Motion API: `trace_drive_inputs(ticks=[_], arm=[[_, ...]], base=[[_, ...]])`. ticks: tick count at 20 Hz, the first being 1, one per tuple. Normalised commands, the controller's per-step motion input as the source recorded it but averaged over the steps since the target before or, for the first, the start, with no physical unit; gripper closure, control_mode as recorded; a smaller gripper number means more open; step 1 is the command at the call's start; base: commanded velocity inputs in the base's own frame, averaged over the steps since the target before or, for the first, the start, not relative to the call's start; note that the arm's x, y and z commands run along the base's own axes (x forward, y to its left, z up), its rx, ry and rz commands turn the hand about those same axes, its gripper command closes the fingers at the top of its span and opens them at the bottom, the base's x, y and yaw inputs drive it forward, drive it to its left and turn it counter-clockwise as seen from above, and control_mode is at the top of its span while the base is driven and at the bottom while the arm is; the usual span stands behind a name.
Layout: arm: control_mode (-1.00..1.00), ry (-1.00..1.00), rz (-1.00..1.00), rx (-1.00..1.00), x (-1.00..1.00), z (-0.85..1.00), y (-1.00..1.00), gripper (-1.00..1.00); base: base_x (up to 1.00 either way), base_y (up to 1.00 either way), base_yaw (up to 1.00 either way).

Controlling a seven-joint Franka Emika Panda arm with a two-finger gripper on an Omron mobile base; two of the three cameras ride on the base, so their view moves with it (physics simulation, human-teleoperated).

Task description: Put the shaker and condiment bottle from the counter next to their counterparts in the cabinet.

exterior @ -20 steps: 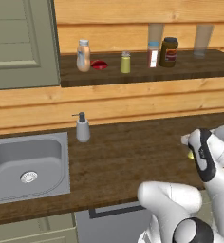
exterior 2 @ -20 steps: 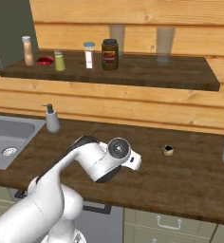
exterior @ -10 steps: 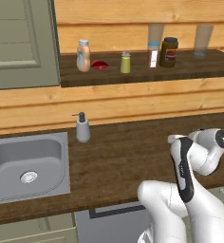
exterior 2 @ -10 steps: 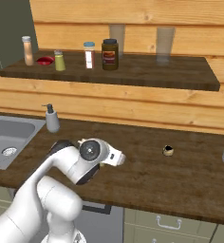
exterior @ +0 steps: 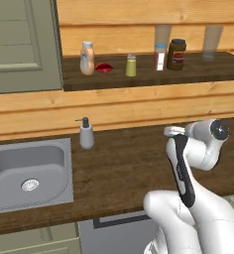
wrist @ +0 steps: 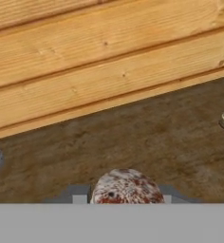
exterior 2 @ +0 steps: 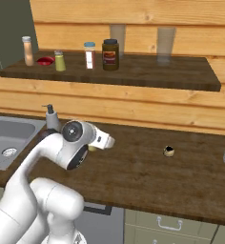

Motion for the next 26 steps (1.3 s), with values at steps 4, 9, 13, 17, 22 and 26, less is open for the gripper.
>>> trace_drive_inputs(ticks=[4,9,13,17,22,26], arm=[[-1.0,0.0,0.0,0.0,0.16,0.98,0.42,1.0],[-1.0,0.0,0.0,-0.01,0.06,0.95,0.42,1.0],[-1.0,-0.05,-0.02,0.0,-0.05,0.62,0.39,1.0],[-1.0,-0.08,0.0,-0.01,-0.04,0.14,0.2,1.0],[-1.0,-0.17,0.0,0.0,0.0,0.91,0.15,1.0],[-1.0,-0.16,0.0,0.0,0.0,0.99,0.16,1.0]], base=[[0.0,0.0,0.0],[0.0,0.0,0.0],[0.0,0.0,0.0],[0.0,0.0,0.0],[0.0,0.0,0.0],[0.0,0.0,0.0]])
